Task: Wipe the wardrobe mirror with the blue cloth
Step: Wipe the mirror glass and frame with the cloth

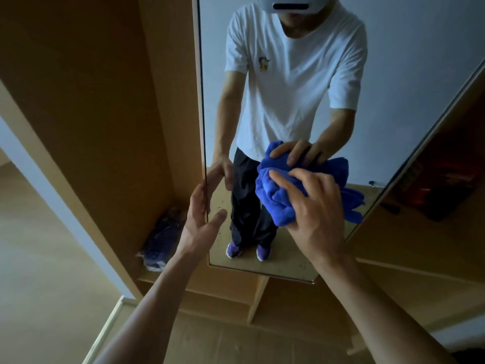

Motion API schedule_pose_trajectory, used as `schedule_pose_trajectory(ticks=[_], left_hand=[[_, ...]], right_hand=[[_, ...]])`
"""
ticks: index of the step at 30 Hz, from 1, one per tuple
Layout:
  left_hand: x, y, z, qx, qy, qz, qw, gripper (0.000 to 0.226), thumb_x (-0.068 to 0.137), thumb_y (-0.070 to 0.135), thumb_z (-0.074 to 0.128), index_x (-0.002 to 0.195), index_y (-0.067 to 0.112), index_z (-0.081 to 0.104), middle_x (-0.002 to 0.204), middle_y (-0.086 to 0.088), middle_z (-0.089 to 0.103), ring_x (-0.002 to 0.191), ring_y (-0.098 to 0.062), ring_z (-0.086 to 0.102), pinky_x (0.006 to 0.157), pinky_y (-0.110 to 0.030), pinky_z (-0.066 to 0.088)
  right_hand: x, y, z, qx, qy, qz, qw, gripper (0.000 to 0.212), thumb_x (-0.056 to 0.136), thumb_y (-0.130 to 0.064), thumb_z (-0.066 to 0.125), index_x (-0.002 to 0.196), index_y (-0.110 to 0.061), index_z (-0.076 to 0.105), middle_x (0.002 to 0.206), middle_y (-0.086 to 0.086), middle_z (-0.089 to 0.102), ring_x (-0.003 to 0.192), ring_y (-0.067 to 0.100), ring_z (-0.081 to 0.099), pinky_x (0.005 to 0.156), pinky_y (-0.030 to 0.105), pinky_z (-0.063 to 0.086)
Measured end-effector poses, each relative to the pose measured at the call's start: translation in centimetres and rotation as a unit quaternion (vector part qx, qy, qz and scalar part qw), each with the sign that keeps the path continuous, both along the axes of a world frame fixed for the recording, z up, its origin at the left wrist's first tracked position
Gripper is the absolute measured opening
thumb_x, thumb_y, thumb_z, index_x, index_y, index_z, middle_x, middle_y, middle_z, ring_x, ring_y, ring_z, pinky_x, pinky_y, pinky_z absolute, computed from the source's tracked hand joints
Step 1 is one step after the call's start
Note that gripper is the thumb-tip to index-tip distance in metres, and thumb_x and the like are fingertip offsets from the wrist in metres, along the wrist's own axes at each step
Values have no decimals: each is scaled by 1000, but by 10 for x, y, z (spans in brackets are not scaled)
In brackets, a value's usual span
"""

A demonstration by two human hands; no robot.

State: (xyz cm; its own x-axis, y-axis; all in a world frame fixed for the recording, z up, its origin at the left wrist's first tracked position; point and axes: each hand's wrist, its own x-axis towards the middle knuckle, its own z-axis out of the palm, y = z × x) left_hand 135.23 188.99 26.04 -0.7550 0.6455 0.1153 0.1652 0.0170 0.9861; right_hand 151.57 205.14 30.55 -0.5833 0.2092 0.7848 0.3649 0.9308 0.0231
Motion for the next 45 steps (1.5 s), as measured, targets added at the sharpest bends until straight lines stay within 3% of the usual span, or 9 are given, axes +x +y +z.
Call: schedule_pose_trajectory(ticks=[3,9,14,19,23,27,30,36,45], left_hand=[[1,-1,-7,-5,10,5,1000,77,98,8,65,147,50,24,153,10,41,146,-16,39,119,-53,36],[-3,-1,-9,-25,20,11,999,73,98,12,66,146,51,25,151,9,45,143,-17,43,118,-50,38],[-1,-3,-14,-38,28,17,999,76,98,14,67,148,51,23,152,7,43,142,-19,43,115,-52,40],[5,-3,-16,-42,28,27,998,75,98,15,66,148,51,23,150,6,43,141,-21,44,113,-53,43],[4,-3,-15,-40,19,22,999,72,99,16,66,147,50,24,146,9,45,141,-20,43,111,-41,41],[4,-4,-17,-51,25,28,998,75,98,19,66,155,43,23,150,8,45,140,-16,43,106,-34,38],[4,-5,-20,-44,8,21,999,77,98,19,67,154,47,22,150,11,42,141,-16,42,105,-34,38],[10,-2,-25,-58,12,25,998,86,98,25,68,154,55,10,166,9,27,150,-15,30,111,-39,35],[9,-3,-19,-60,-17,-7,998,97,80,43,67,154,57,7,168,7,24,153,-19,24,120,-50,29]], right_hand=[[6,-5,-34,-3,-39,-6,999,79,68,-12,88,140,-27,60,128,2,59,102,27,47,87,42,45],[24,-8,-94,-49,-154,-12,987,79,60,-12,94,133,-25,67,123,5,65,96,29,59,78,43,54],[27,2,-37,-55,-44,-3,998,77,66,-13,88,138,-25,63,126,3,58,101,29,51,85,43,46],[28,20,10,-1,76,-11,997,46,95,-24,68,140,-27,61,127,2,58,102,29,47,88,41,45],[34,10,-43,-4,-16,-12,1000,70,71,-15,89,136,-22,65,124,5,62,98,29,47,82,44,47],[44,7,-80,16,-133,3,991,79,59,-7,92,133,-21,68,123,6,65,95,31,58,80,45,53],[44,9,-59,3,-125,6,992,80,60,-7,90,135,-22,66,125,5,63,97,31,56,78,43,46],[40,33,0,26,9,6,1000,69,79,-17,80,142,-29,56,130,-1,55,104,28,48,88,44,43],[74,32,-75,2,-159,0,987,74,63,-8,90,132,-24,68,120,2,67,96,29,58,77,41,50]])
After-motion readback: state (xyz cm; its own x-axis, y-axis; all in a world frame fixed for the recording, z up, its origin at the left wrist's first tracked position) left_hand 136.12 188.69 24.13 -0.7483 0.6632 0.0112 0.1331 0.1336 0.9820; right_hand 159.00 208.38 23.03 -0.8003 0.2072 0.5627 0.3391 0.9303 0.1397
